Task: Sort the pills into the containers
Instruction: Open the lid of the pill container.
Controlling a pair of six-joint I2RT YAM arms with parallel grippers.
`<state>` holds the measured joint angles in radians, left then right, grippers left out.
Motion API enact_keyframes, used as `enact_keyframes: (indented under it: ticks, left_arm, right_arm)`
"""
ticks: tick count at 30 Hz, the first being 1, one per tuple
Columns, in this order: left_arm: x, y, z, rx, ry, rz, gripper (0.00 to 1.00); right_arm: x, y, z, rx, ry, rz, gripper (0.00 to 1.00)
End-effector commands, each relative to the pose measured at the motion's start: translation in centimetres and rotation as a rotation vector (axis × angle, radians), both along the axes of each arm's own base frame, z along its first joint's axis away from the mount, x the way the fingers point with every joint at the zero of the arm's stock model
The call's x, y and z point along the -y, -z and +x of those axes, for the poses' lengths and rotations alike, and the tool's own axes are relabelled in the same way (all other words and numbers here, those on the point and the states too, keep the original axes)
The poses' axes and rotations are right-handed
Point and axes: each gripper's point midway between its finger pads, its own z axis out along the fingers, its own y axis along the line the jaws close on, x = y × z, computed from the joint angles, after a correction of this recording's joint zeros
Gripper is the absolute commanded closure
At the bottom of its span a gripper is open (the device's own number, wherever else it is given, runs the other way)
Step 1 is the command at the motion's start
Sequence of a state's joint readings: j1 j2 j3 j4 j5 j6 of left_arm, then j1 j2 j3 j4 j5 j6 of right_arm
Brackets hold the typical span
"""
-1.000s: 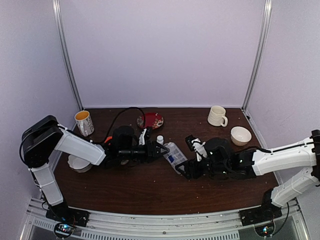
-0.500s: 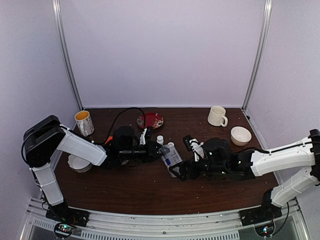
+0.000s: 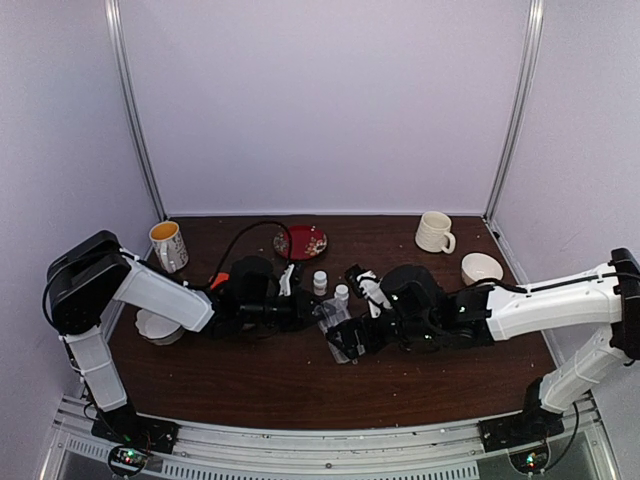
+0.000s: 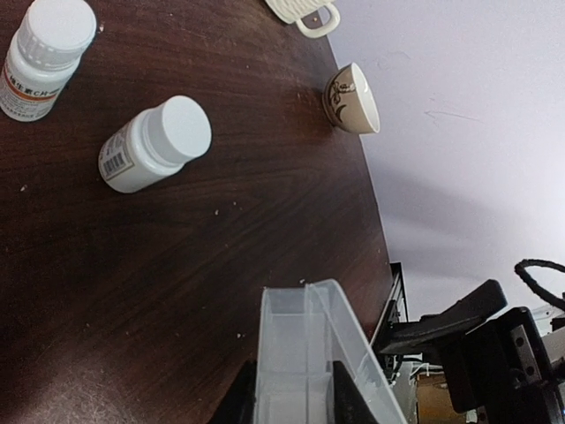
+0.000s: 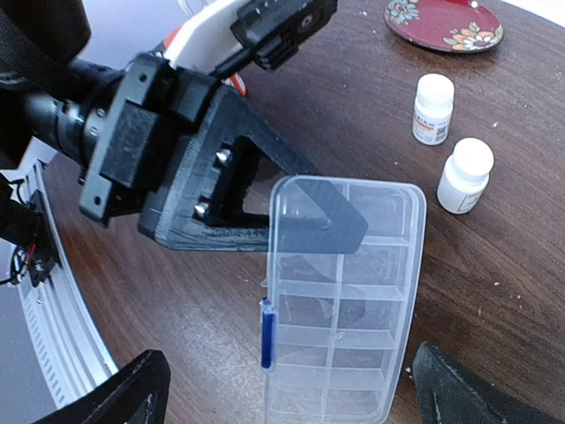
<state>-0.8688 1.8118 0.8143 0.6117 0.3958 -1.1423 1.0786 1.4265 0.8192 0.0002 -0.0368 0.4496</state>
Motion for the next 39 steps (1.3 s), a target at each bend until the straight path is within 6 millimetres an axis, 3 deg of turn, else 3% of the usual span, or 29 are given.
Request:
enact_keyframes:
  ticks: [1, 8, 12, 14, 17, 21, 31, 35, 39]
  left_arm:
    - [0.7, -2.6, 0.4, 0.072, 0.008, -0.029, 0.79]
    - [0.7, -2.2, 0.3, 0.073, 0.008, -0.002, 0.79]
    - [0.4, -1.6, 0.2, 0.069, 0.010, 0.024, 0.79]
    - [0.3, -1.4, 0.2, 0.070, 0.011, 0.040, 0.79]
    - [0.2, -1.3, 0.1, 0.071, 0.020, 0.062, 0.79]
    - [0.4, -1.4, -0.1, 0.072, 0.037, 0.064, 0.79]
    - [0.8, -4.0, -0.8, 0.082, 0.070, -0.043, 0.79]
    - [0.7, -4.8, -1.0, 0.091, 0.077, -0.056, 0.78]
    - [0.9, -5.4, -1.3, 0.095, 0.097, -0.072, 0.78]
  right_arm:
    - [1.6, 3.1, 0.5, 0.014, 0.032, -0.211, 0.00]
    - [1.5, 4.9, 0.3, -0.006, 0.000, -0.308, 0.00]
    - [2.7, 5.1, 1.1, 0.014, 0.074, -0.343, 0.00]
    - [3.4, 4.3, 1.5, 0.033, 0.106, -0.329, 0.04]
    - [4.6, 3.8, 2.0, 0.041, 0.141, -0.310, 0.19]
    - [6.3, 4.3, 2.6, 0.010, 0.163, -0.289, 0.28]
    - [5.3, 4.6, 1.7, -0.167, 0.029, -0.043, 0.31]
    - [5.1, 3.2, 1.6, -0.215, -0.034, 0.143, 0.34]
    - [5.6, 2.9, 1.7, -0.227, -0.042, 0.177, 0.36]
